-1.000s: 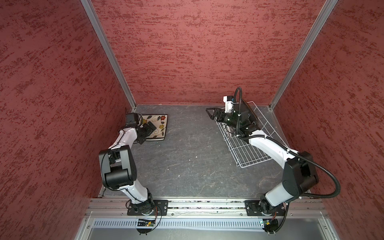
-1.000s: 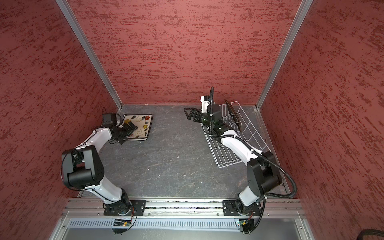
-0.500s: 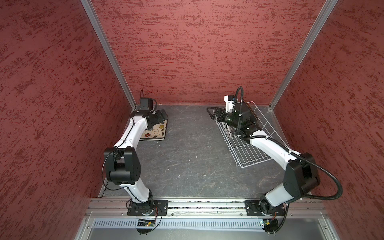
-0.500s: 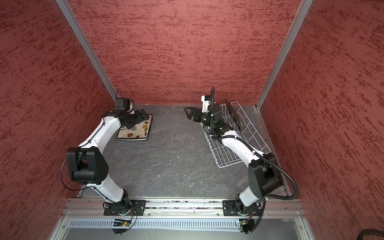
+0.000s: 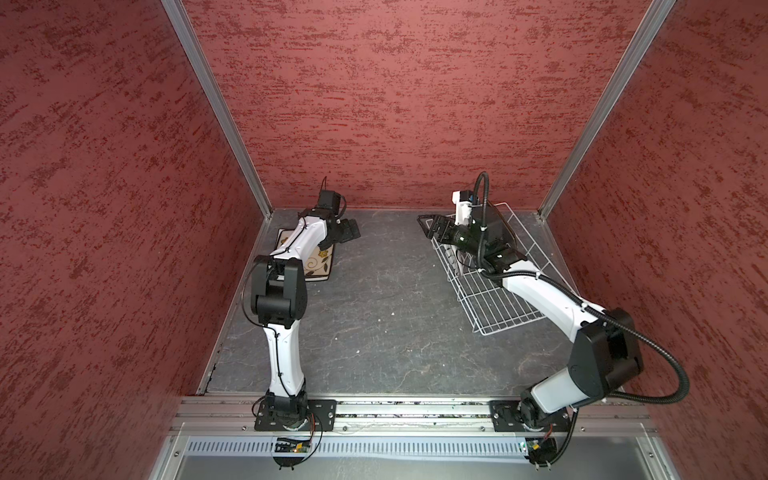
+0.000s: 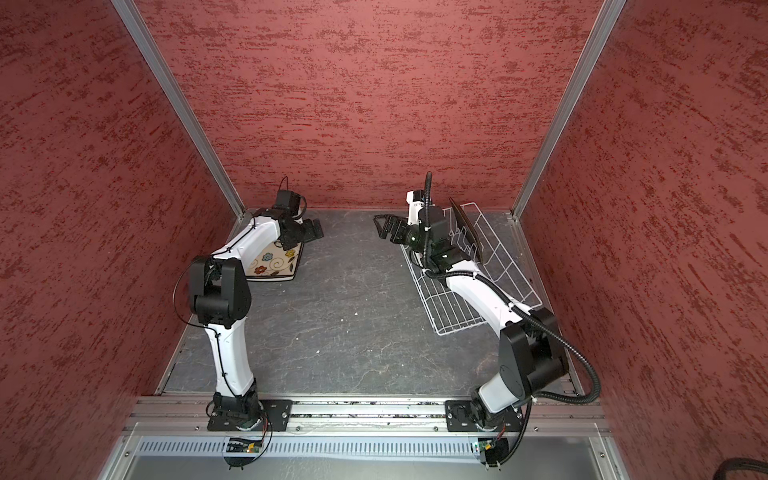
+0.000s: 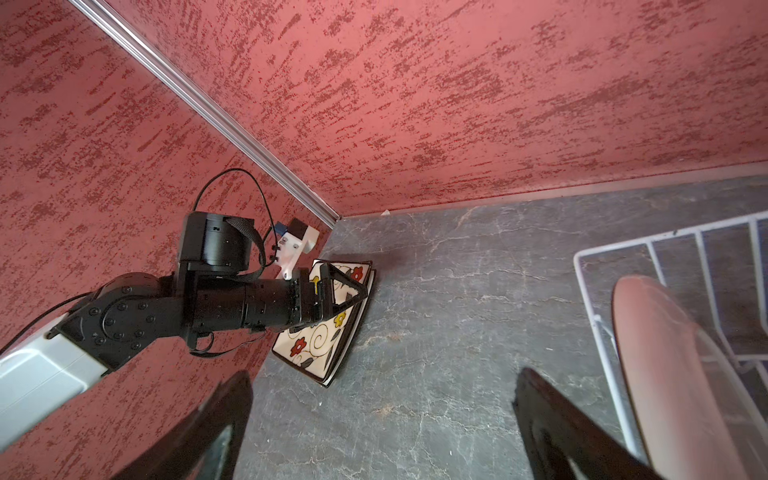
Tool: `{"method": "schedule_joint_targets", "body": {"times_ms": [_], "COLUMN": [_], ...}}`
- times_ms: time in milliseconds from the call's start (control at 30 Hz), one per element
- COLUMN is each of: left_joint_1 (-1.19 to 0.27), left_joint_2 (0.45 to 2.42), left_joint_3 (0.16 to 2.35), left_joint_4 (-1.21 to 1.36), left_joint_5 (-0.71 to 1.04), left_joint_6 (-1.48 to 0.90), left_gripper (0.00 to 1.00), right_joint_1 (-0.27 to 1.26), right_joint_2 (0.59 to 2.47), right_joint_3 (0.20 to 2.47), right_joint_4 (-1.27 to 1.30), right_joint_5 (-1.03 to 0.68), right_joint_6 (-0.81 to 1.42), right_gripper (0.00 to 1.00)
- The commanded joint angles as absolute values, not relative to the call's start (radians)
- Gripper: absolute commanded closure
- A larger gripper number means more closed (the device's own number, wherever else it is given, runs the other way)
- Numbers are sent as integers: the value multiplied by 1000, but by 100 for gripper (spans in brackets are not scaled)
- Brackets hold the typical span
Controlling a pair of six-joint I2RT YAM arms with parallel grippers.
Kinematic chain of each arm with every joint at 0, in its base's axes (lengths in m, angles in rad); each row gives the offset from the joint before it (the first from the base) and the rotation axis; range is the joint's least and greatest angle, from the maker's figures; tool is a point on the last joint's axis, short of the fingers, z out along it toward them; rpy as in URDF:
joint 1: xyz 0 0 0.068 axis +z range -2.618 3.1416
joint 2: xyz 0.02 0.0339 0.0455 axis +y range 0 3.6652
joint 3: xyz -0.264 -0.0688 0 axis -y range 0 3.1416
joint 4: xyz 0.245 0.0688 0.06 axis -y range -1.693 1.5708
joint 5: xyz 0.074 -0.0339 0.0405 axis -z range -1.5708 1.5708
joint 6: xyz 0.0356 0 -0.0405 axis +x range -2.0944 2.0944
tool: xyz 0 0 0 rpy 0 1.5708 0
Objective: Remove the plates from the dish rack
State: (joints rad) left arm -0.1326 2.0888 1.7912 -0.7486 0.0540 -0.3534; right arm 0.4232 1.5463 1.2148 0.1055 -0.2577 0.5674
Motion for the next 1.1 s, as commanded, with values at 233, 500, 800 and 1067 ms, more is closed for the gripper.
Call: {"method": "schedule_joint_targets", "body": {"times_ms": [233,500,800,1067], "left_joint_1": [-157,-172,-172,-169], "left_joint_2": [2188,2236,2271,2294], "left_joint_3": [1866,1902,1940,1970], "left_joint_4": [-748,-759,-779,-804], "left_joint_5": [55,14,-27,-49], "left_joint_6": [-329,-315,-308,-290], "left_gripper": [0,1,1,0], "right_joint_1": [413,408,404,403], "right_joint_2": [1500,1493,1491,1496], "right_joint_3": [1210,1201,1199,1198], "right_joint_4": [92,90,87,94], "right_joint_5": [-238,-239,-239,-243], "right_joint_6": [551,549,550,552], "right_gripper": [1,1,1,1]}}
